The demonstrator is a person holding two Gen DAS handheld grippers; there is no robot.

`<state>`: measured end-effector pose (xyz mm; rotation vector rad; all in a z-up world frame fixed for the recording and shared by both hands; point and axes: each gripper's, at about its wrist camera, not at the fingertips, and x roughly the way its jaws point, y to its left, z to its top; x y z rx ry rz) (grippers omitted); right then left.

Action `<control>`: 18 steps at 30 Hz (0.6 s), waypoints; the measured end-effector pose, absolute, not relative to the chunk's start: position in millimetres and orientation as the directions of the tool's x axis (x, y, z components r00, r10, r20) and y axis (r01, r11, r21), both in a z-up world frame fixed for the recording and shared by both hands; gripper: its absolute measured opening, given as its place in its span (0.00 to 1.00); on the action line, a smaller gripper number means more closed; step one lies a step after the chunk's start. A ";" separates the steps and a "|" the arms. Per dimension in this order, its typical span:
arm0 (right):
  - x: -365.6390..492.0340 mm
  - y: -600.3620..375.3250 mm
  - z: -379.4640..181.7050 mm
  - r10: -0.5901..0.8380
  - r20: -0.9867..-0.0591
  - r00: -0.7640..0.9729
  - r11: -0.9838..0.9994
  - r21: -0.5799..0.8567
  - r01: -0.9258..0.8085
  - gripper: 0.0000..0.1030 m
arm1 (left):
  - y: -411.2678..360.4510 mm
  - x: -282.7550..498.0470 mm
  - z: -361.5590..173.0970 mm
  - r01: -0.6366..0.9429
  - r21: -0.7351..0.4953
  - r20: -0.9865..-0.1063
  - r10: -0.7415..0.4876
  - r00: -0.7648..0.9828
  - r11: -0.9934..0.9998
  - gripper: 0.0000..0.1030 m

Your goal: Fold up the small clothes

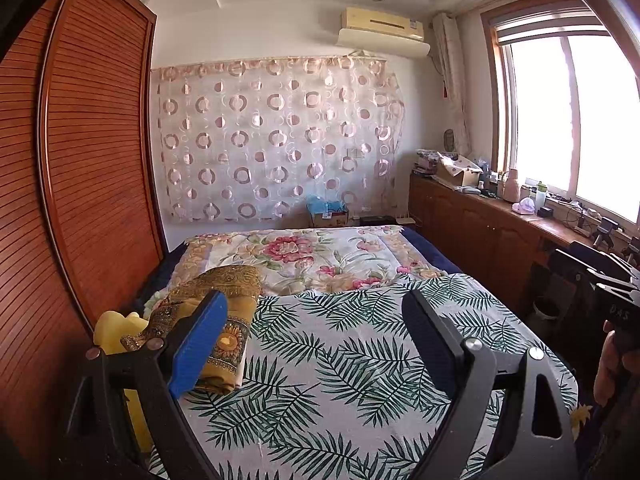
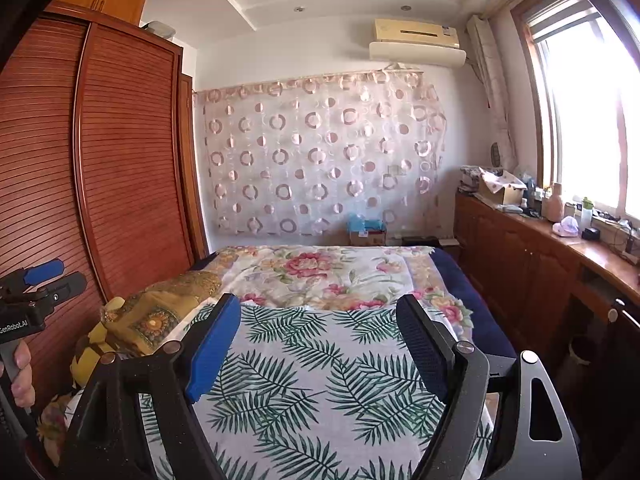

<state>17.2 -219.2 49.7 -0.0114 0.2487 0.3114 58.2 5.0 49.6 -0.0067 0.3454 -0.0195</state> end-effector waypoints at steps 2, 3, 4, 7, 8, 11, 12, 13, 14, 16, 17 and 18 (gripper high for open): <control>16.9 -218.7 49.6 0.303 -0.245 0.921 0.952 0.027 -0.306 0.79 | 3.7 58.0 49.8 0.018 -0.012 -0.338 -0.021 0.941 1.000 0.87; 17.2 -218.3 50.2 0.304 -0.246 0.920 0.951 0.028 -0.307 0.79 | 4.8 58.0 49.6 0.018 -0.013 -0.338 -0.022 0.941 1.000 0.87; 17.1 -218.4 50.5 0.304 -0.245 0.920 0.951 0.028 -0.307 0.79 | 4.1 58.0 49.7 0.019 -0.012 -0.337 -0.022 0.941 1.000 0.87; 17.1 -218.8 50.5 0.306 -0.245 0.920 0.951 0.028 -0.308 0.79 | 3.8 58.2 49.8 0.018 -0.010 -0.337 -0.021 0.941 1.000 0.87; 17.3 -218.8 50.8 0.306 -0.244 0.920 0.951 0.029 -0.309 0.79 | 3.8 58.2 49.7 0.019 -0.010 -0.338 -0.021 0.941 1.000 0.87; 17.6 -219.1 50.6 0.308 -0.245 0.919 0.950 0.028 -0.311 0.79 | 5.1 57.7 49.4 0.016 -0.006 -0.337 -0.017 0.941 1.000 0.87; 17.4 -219.3 50.4 0.307 -0.244 0.920 0.950 0.027 -0.310 0.79 | 6.2 57.7 49.1 0.016 -0.006 -0.337 -0.017 0.941 1.000 0.87; 17.4 -219.5 50.5 0.308 -0.244 0.920 0.950 0.028 -0.311 0.79 | 6.1 57.5 49.2 0.017 -0.007 -0.337 -0.018 0.941 1.000 0.87; 17.5 -219.6 50.6 0.308 -0.244 0.920 0.950 0.029 -0.310 0.79 | 6.1 57.5 49.1 0.017 -0.007 -0.337 -0.018 0.941 1.000 0.87; 17.7 -219.9 51.0 0.310 -0.243 0.919 0.950 0.028 -0.312 0.79 | 5.5 57.5 49.0 0.017 -0.005 -0.337 -0.017 0.941 1.000 0.87; 18.0 -219.9 51.2 0.308 -0.242 0.920 0.950 0.028 -0.311 0.79 | 5.5 57.5 49.0 0.016 -0.005 -0.338 -0.016 0.941 1.000 0.87; 17.9 -220.2 51.1 0.309 -0.241 0.920 0.950 0.028 -0.311 0.79 | 5.5 57.4 49.0 0.015 -0.006 -0.337 -0.016 0.941 1.000 0.87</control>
